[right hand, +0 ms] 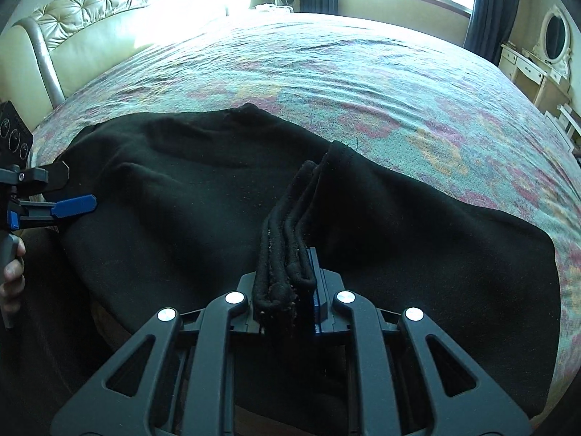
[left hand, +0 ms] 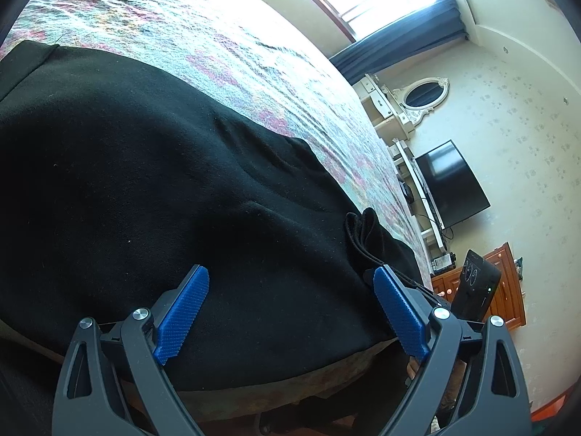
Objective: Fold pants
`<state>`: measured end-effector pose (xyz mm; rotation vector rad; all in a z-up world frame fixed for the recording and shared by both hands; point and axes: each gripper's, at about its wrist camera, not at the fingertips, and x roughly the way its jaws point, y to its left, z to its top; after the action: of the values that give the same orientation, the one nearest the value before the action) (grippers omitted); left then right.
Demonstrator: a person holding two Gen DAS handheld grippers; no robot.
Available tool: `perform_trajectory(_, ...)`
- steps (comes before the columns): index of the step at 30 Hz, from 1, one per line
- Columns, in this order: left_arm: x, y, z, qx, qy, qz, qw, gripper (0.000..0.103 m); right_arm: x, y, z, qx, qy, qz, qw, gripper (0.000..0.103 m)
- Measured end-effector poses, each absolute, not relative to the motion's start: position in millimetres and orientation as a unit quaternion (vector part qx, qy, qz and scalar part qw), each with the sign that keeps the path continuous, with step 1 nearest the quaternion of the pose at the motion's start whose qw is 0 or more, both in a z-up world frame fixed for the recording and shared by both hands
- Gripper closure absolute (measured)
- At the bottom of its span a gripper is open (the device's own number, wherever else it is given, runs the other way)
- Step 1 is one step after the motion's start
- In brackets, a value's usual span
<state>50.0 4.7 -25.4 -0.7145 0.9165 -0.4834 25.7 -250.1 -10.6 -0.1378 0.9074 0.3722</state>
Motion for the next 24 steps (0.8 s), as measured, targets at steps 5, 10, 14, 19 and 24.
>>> perform_trajectory(5,51.3,12.5,-25.1,-0.343,0.429,-0.234,0.802,0.012,19.7,-245.4,-12.6,-0.057,0.439,0.192,0.876,0.066)
perform_trajectory(10,47.6,26.7,-22.5,-0.362,0.423,-0.245,0.793,0.012,8.6,-249.8,-10.2,0.018,0.444,0.225,0.867,0.04)
perform_trajectory(14,43.2,41.6,-19.3,-0.363,0.416,-0.24,0.798,0.012,2.3,-242.6,-14.0,0.011,0.442,0.233,0.866,0.033)
perform_trajectory(19,36.8,64.1,-17.9,-0.37,0.406,-0.22,0.806,0.012,-3.3,-233.2,-15.5,0.005,0.446,0.246,0.861,0.026)
perform_trajectory(24,35.3,80.8,-19.8,-0.381,0.399,-0.202,0.809,0.012,-4.4,-230.7,-18.1,0.003,0.446,0.251,0.859,0.024)
